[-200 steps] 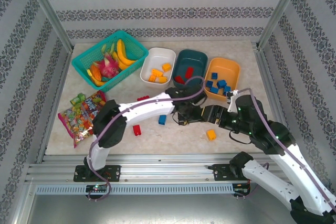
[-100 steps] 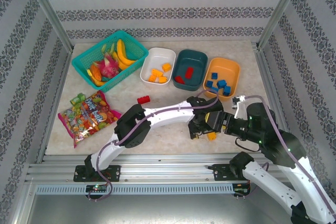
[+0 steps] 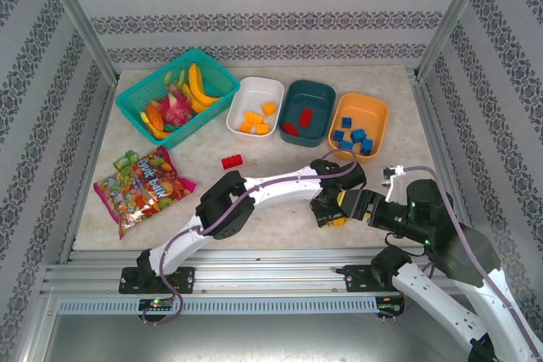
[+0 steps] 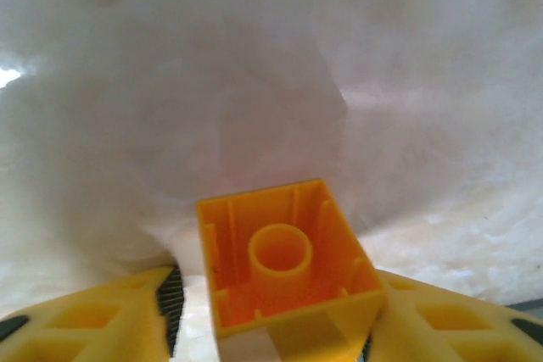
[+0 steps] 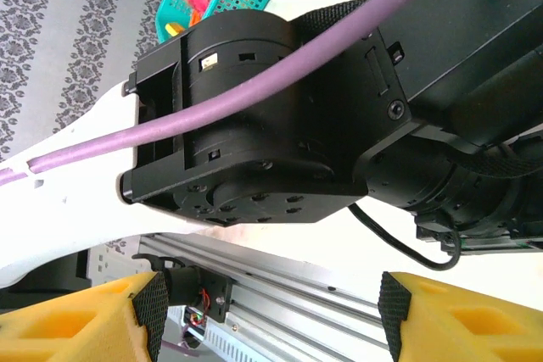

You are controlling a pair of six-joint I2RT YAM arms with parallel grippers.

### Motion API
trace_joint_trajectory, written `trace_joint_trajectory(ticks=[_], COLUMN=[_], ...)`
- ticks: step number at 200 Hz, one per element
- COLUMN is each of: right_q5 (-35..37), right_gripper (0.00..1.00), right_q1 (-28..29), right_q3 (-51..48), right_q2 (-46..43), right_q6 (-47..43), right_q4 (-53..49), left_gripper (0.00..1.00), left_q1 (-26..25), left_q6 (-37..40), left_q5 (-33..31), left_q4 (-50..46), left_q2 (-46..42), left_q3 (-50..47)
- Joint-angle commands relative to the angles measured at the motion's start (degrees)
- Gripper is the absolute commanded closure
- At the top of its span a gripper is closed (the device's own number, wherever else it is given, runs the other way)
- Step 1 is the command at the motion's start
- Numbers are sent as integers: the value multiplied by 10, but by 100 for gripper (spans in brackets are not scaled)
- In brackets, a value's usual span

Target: Sort the legos into containers by color

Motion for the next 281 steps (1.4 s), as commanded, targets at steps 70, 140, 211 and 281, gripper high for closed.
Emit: trace_joint_trajectory(ticks=[70, 140, 211, 281], right_q5=[13, 12, -32, -70], right_gripper=[30, 28, 28, 29], right_q1=[5, -2, -62, -88], right_q3=[31, 101, 147, 173], right_q2=[10, 146, 343, 470], right_q6=[-6, -17, 18, 52], right_q4=[-4, 107, 233, 343], left_gripper=[74, 76, 76, 76], left_q1=[33, 186, 367, 437], left_q6=[73, 182, 304, 361], left_q5=[-68, -91, -87, -125], left_q4=[-30, -39, -6, 67], left_q2=[-43, -161, -119, 32], left_q3=[-8, -37, 46, 209])
